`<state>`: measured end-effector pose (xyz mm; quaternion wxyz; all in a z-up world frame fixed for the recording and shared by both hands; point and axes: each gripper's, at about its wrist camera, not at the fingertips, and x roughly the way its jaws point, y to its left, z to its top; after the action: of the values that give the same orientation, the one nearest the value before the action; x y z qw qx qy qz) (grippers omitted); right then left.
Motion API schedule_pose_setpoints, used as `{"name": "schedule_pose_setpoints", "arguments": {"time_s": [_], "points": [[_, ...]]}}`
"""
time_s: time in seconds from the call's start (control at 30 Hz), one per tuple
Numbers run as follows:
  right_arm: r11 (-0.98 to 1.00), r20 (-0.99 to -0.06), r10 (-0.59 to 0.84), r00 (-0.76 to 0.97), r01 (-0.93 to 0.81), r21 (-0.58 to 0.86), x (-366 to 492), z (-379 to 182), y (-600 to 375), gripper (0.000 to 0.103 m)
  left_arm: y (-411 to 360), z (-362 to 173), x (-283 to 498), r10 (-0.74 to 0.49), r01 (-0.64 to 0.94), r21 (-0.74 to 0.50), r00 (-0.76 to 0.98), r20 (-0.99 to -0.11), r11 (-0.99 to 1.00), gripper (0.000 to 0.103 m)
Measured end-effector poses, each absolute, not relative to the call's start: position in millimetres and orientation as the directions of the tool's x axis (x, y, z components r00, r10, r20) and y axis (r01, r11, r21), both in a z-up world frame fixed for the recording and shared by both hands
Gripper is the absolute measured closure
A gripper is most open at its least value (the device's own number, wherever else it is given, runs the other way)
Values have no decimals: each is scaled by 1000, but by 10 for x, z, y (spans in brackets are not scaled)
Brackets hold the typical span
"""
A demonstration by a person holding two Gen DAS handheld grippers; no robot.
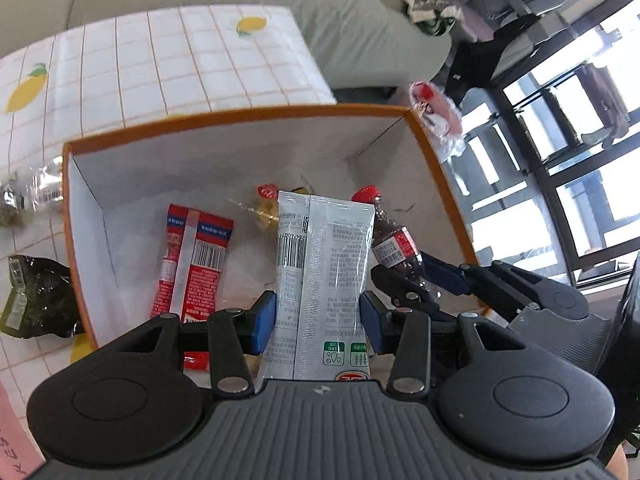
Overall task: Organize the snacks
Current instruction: 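Carry the wafer pack and cola bottle over the orange box with both tools, then open both tools to drop the items into the box and withdraw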
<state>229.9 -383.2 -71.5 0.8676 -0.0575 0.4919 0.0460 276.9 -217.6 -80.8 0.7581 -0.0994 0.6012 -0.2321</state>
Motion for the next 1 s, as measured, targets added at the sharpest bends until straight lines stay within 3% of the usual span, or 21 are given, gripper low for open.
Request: {"name": "schedule_pose_setpoints", "arguments": {"time_s": [0.4, 0.6, 0.63, 0.8, 0.9, 1.0], "points": [[977, -907, -4, 422, -191, -93, 2404, -997, -3789, 74, -2219, -1025, 2860, -417, 212, -387, 125, -900, 898, 49], [979, -913, -8, 409, -184, -91, 2398, -984, -3769, 73, -2206, -955, 2828, -411, 225, -380, 114, -904, 897, 25], [978, -911, -8, 412, -186, -93, 2400, -969, -3766, 70, -2206, -947, 2825, -411, 224, -379, 115, -905, 898, 21], [976, -905, -21, 425, -189, -112, 2380, -838, -3745, 62, -2161, -797, 2775, -409, 220, -375, 137, -902, 901, 19], [975, -898, -41, 438, -180, -133, 2349, -749, -3742, 47, -2096, -668, 2731, -423, 219, -386, 161, -892, 896, 16], [975, -888, -56, 457, -168, -148, 2294, -650, -3742, 46, -2042, -516, 2656, -432, 232, -387, 194, -881, 893, 16]]}}
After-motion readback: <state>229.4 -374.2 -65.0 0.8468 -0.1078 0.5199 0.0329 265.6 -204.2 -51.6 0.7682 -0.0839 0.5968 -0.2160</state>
